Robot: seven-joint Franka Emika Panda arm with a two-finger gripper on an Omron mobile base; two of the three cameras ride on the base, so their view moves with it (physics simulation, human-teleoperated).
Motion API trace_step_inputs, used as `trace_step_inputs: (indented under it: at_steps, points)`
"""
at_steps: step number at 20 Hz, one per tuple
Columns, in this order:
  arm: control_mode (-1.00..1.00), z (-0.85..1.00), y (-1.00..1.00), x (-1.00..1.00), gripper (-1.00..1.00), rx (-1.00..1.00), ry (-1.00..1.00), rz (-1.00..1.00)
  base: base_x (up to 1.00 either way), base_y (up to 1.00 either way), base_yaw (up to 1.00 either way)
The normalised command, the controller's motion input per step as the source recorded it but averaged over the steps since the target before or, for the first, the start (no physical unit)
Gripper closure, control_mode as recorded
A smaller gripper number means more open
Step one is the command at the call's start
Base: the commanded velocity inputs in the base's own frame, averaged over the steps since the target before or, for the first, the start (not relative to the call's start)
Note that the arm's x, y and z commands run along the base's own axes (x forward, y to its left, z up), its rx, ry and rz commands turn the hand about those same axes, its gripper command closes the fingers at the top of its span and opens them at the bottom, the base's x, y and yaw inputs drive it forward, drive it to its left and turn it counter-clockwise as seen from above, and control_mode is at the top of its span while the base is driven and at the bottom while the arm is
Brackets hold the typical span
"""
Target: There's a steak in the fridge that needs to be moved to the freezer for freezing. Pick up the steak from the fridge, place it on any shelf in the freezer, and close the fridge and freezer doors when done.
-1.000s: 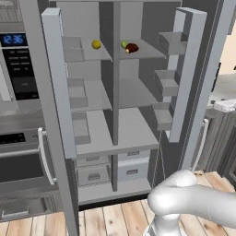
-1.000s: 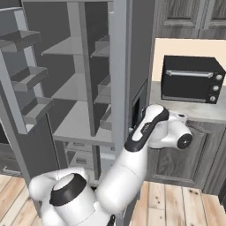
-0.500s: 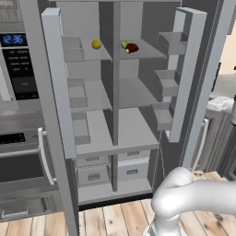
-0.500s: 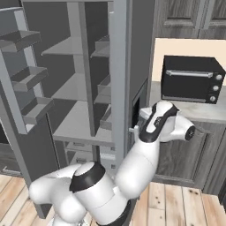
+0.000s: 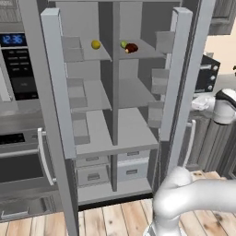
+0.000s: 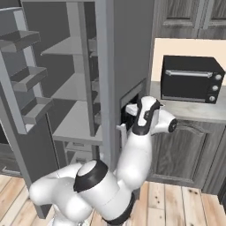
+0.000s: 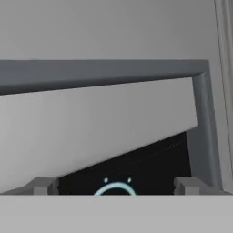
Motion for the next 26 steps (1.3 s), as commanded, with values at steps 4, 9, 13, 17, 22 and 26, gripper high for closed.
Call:
trace_step_inputs:
  at_steps: [4, 9, 13, 17, 22, 26]
  points:
    - [-1.00, 0.00, 1.00, 0.47, -1.00, 0.00, 0.01, 0.01, 0.00, 0.00, 0.00]
    - [-1.00, 0.00, 1.00, 0.73, -1.00, 0.00, 0.01, 0.00, 0.00, 0.00, 0.00]
    - [-1.00, 0.00, 1.00, 0.97, -1.00, 0.00, 0.12, -0.03, 0.00, 0.00, 0.00]
    - [-1.00, 0.00, 0.80, 1.00, -1.00, 0.00, 0.13, -0.03, 0.00, 0.00, 0.00]
    - [-1.00, 0.11, 0.21, 0.35, -1.00, 0.00, -0.01, -0.02, 0.00, 0.00, 0.00]
    - [-1.00, 0.48, 0.00, -0.54, -1.00, 0.01, -0.01, -0.06, 0.00, 0.00, 0.00]
